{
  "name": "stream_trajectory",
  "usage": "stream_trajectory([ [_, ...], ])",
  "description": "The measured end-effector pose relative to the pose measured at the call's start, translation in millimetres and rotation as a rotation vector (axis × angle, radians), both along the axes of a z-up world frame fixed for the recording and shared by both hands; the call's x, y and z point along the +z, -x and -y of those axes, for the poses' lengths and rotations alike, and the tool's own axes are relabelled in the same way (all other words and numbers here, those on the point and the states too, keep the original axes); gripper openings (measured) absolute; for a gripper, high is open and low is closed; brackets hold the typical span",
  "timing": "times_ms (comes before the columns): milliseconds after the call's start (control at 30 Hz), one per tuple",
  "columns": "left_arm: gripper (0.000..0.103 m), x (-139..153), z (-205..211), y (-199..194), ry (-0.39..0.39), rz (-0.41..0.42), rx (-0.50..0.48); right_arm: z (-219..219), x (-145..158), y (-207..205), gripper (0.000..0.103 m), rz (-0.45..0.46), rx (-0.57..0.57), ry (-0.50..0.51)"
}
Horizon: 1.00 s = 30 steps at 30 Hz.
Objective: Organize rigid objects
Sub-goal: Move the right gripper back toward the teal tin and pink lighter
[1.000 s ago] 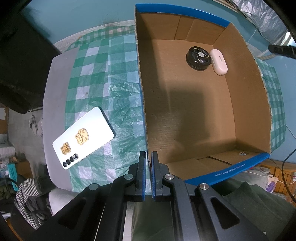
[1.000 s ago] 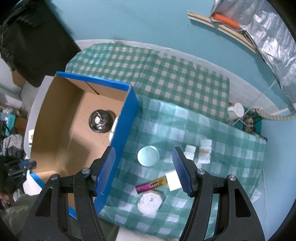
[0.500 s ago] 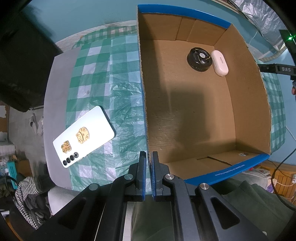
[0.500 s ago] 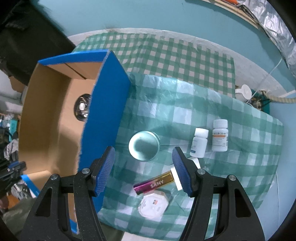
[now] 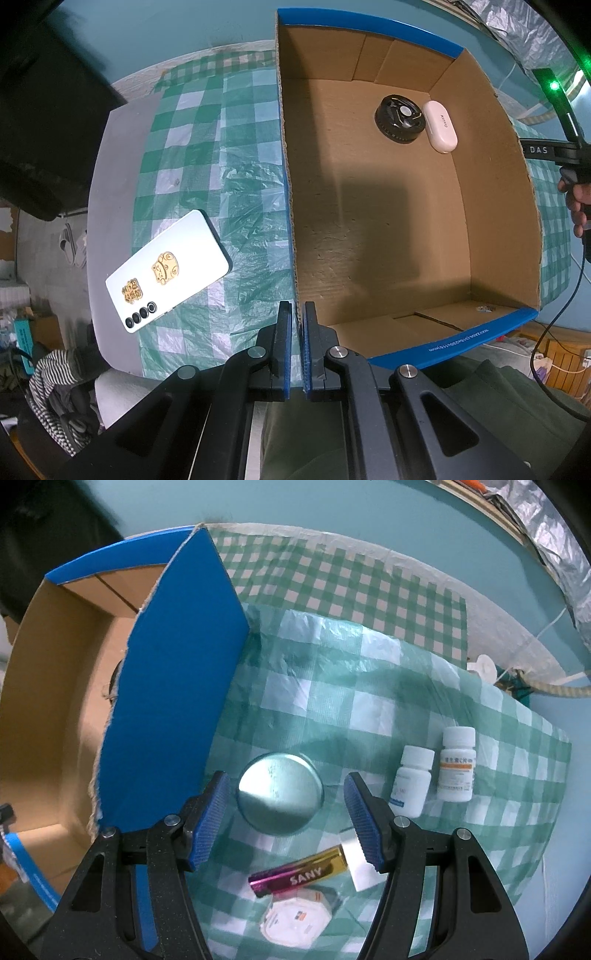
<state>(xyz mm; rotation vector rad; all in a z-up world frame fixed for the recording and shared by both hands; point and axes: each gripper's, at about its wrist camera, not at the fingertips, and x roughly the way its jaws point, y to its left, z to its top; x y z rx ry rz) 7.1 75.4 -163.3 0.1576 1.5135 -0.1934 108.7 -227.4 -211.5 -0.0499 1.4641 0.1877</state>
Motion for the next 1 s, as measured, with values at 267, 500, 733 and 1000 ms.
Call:
stream_trajectory([
  [267, 0.005, -0.1, -0.1, 0.2, 0.001, 0.001, 0.0, -0.7, -4.8, 2.2, 0.046, 0.006, -0.006, -0.021],
  [500, 0.005, -0.5, 0.9, 0.5, 0.0, 0.0, -0.009, -3.7, 2.2, 5.7, 0.044, 0.028, 0.016, -0.006],
  [733, 0.005, 0.0, 1.4, -0.2, -0.002, -0.001, -0.017, -4.9, 17.3, 8.3, 0.044, 0.033, 0.023, 0.001],
  [1000, 0.005, -0.1, 1.5, -0.2, 0.0, -0.001, -0.02, -3.5, 45.6, 8.9, 0.044, 0.053, 0.03, 0.0],
])
